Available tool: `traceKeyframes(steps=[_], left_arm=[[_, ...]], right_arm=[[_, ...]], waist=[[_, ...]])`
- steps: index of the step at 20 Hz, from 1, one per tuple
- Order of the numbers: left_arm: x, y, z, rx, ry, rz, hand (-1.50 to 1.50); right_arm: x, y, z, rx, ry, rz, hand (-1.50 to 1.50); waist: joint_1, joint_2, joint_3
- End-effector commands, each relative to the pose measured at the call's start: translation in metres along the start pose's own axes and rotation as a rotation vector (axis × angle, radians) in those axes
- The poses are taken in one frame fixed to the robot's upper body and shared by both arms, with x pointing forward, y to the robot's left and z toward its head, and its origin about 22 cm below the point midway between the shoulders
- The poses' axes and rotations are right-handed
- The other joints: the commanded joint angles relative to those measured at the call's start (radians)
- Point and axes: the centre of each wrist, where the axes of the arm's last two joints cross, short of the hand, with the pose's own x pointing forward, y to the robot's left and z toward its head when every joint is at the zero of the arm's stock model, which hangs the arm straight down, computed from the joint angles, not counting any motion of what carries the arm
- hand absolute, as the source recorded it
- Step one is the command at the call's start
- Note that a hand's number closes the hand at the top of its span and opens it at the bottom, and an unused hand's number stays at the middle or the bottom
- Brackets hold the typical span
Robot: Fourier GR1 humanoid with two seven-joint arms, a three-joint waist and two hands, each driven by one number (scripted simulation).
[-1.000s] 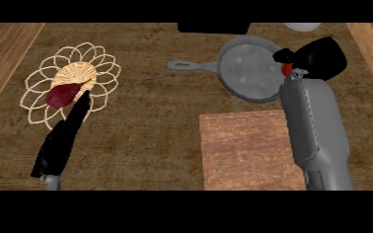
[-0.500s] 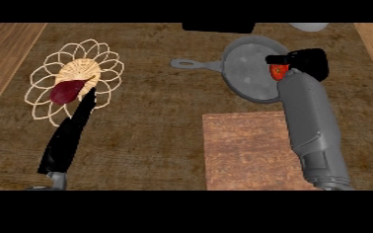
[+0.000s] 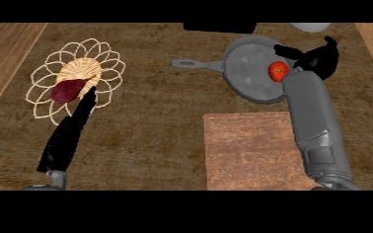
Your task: Pick the tomato from the cutting board and place it in the pan
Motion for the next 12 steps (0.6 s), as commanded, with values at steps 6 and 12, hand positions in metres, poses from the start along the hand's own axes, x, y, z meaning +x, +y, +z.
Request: traceKeyframes(steps=[6, 12], left_arm=[[-0.003, 0.007, -0.005, 0.023, 0.025, 0.009, 0.00], [-0.014, 0.008, 0.014, 0.050, 0.065, 0.009, 0.00]], right_arm=[[-0.002, -0.007, -0.015, -0.363, 0.014, -0.285, -1.50], [-0.060, -0.010, -0.011, -0.490, 0.040, -0.311, -1.50]], waist=[[-0.037, -0.015, -0.003], [-0.067, -0.042, -0.003]])
